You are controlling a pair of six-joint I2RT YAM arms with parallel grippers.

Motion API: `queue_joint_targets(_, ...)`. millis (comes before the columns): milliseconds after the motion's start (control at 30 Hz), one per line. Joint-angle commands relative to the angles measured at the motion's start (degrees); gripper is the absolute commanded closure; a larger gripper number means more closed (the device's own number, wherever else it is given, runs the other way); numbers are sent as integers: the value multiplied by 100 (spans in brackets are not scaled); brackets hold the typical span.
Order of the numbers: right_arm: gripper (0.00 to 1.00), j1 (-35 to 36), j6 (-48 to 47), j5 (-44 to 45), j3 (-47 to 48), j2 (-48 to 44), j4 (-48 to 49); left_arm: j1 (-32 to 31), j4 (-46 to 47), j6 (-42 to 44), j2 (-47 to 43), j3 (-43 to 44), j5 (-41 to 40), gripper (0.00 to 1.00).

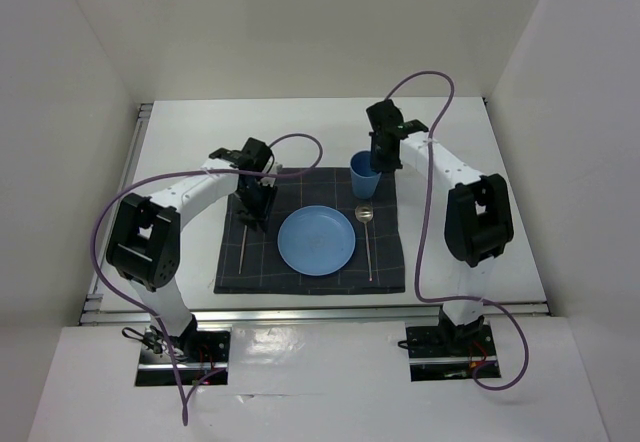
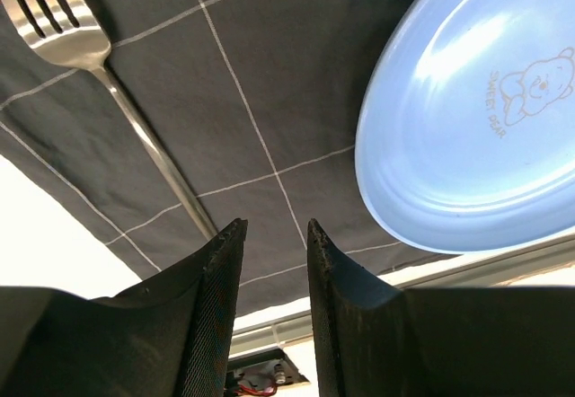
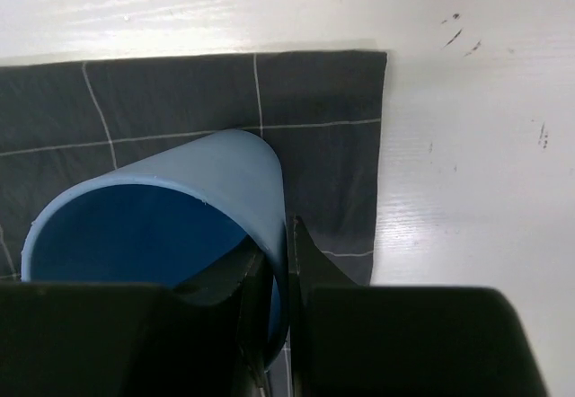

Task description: Set the dinner table for one person

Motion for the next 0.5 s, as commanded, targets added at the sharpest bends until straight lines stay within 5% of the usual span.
queue_joint_targets(0, 100, 7, 89, 78, -189, -212, 535, 18, 70, 96, -152, -65, -24, 59)
queue_joint_targets(267, 100, 7, 308, 149, -628, -273, 870, -35, 18, 96, -205, 40, -25, 59)
queue_joint_targets(433, 48, 7, 247, 96, -497, -430, 729, -35, 17, 96, -258, 93, -147, 59)
queue_joint_targets(467, 46, 7, 316, 148, -496, -510, 729, -35, 17, 96, -258, 145, -217, 59)
